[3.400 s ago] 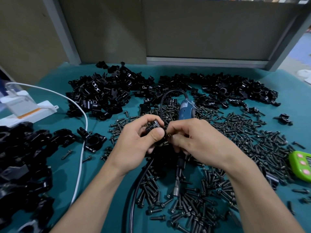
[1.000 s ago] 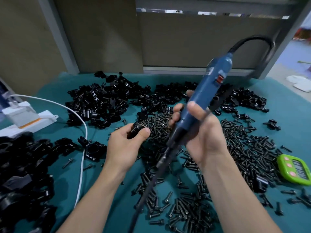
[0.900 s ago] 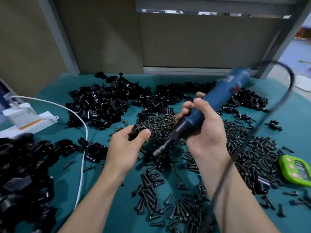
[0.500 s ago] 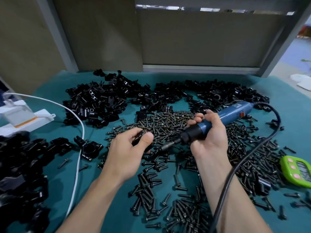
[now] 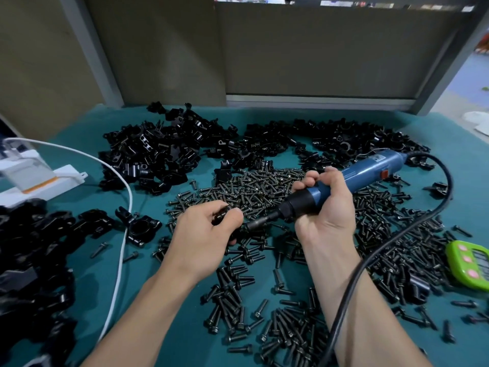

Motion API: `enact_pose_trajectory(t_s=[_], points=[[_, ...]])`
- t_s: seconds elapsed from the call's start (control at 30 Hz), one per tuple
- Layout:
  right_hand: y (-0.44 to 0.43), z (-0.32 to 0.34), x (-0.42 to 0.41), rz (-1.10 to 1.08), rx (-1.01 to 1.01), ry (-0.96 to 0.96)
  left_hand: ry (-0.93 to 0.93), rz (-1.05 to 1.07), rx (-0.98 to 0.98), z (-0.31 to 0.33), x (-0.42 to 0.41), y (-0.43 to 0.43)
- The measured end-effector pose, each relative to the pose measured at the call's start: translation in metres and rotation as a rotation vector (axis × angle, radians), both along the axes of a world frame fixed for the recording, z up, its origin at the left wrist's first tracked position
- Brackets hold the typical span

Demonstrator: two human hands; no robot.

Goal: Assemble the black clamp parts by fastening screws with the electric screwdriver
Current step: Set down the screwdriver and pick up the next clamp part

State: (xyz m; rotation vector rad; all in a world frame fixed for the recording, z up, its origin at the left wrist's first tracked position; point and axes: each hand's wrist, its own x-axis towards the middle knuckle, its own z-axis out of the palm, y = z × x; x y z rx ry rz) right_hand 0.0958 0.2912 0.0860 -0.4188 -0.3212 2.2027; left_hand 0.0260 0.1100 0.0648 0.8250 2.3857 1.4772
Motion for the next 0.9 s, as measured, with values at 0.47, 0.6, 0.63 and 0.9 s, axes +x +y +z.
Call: enact_pose_trajectory(t_s=[0.47, 0.6, 0.63, 0.9], points=[[-0.0057, -0.0009, -0.0038, 0.027, 0.057, 0.007, -0.004, 0.097, 0.003, -0.0015, 0.0037, 0.0035], [-0.0069, 0.0, -0.0029, 0.039, 0.052, 0.014, -0.016, 0.102, 0.018, -0.0014, 0.0036, 0.004], [-0.0072, 0.0002, -0.0028, 0.04, 0.051, 0.012, -0.019, 0.099, 0.025, -0.0008, 0.0042, 0.0044], [-0.0087, 0.0004, -0.0028, 0.051, 0.057, 0.026, -0.036, 0.101, 0.048, 0.002, 0.0071, 0.0053]])
